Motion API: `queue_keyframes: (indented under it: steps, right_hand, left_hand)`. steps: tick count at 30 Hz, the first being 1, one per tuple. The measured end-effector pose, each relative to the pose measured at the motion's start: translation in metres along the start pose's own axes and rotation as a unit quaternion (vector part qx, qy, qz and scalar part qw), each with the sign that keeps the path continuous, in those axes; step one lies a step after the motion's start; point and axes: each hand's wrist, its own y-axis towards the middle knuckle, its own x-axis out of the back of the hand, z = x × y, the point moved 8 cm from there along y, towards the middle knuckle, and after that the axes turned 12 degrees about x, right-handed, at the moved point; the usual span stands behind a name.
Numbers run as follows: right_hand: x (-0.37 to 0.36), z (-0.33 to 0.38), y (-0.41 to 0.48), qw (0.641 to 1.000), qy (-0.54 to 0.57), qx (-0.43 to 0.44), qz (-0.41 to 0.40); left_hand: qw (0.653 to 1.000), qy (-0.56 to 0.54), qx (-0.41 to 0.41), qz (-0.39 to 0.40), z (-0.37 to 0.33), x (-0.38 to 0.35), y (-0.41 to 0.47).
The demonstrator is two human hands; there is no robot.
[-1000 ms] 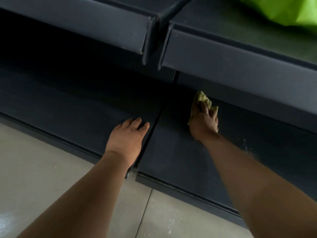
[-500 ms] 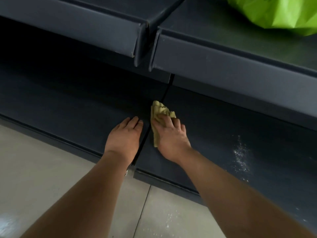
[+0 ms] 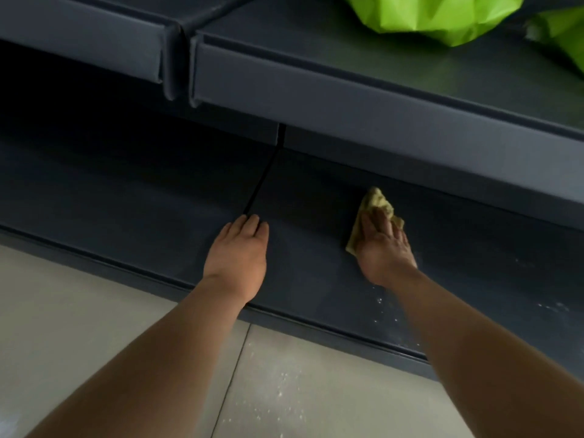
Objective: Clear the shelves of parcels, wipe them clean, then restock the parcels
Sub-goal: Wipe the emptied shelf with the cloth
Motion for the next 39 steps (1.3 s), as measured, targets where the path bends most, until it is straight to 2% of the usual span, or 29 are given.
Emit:
queue_keyframes:
  steps: [5, 9, 16, 21, 24, 32, 35, 39]
  right_hand:
    - [0.007, -0.069, -0.040, 0.996, -0.004, -0.090, 0.004]
    - [0.004, -0.063, -0.052, 0.992, -0.018, -0.124, 0.034]
    - [-0.014, 0.020, -0.050, 0.996, -0.053, -0.037, 0.068]
    - [-0.022, 0.034, -0.064, 0.999, -0.033, 0.019, 0.037]
    - [-0.022, 0.013, -0.078, 0.999, -0.014, 0.010, 0.028]
    - [-0.017, -0.074, -0.135, 0.994, 0.008, -0.112, 0.001]
    - [-0.015, -0.065, -0.139, 0.993, -0.014, -0.118, 0.009]
    - [-0.024, -0.002, -0.130, 0.998, -0.047, -0.032, 0.024]
  left_hand:
    - [1.000, -0.005, 0.015, 0.012, -0.013, -0.010, -0.006]
    - [0.999, 0.009, 0.028, 0.024, -0.018, -0.011, -0.008]
    - [0.999, 0.016, 0.033, 0.027, -0.024, -0.013, -0.019]
    - [0.999, 0.010, 0.038, 0.019, -0.027, -0.016, -0.039]
    - [0.998, 0.007, 0.053, 0.023, -0.031, -0.014, -0.042]
    - [0.998, -0.005, 0.059, 0.008, -0.038, -0.020, -0.064]
    - [0.997, -0.035, 0.063, -0.003, -0.036, -0.021, -0.067]
    - [0.996, -0.052, 0.067, 0.001, -0.034, -0.023, -0.070]
